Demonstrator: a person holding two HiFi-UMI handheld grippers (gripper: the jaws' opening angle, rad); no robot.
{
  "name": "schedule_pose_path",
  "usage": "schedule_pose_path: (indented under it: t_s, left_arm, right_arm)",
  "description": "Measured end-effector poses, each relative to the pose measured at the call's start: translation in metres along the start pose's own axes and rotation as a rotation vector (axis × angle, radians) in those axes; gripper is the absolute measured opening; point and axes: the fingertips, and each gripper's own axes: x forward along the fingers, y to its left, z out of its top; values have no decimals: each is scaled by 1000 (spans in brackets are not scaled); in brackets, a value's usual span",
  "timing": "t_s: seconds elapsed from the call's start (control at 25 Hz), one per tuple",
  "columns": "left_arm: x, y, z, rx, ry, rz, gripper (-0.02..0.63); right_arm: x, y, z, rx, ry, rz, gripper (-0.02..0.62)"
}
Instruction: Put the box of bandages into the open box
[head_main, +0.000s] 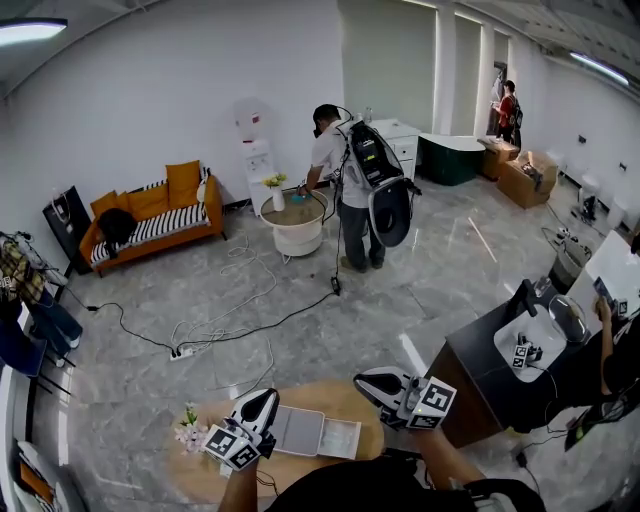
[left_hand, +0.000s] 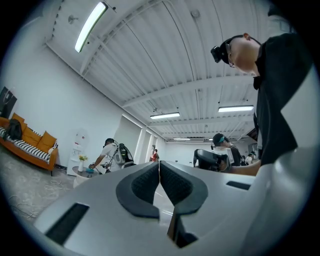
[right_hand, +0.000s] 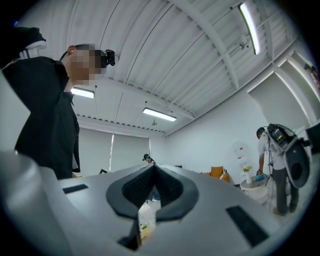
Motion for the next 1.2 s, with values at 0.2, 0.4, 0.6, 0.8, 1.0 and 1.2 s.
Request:
schedule_pose_path:
  t_s: [0.2,0.4,0.6,0.8,1.0,1.2]
  left_arm:
    - [-3,5,-8,1,16,-20,18]
    - [0,5,-13,-31,31,-21,18]
    - [2,3,-20,-44,58,-31,18]
    - [1,4,-29,-67,88,-41,18]
    - [3,4,-37,-82,100,-52,18]
    - [9,7,-43,-81,112,-55,18]
  right_arm:
    - [8,7,-11,2,31,3,11]
    - [7,8,-13,-1,41,-2,11]
    - [4,9,-15,5,40,-4,11]
    - [9,8,-21,23,49,0,11]
    - [11,6,-27,36,70,2,11]
    - [9,-1,-34,49,67,5,11]
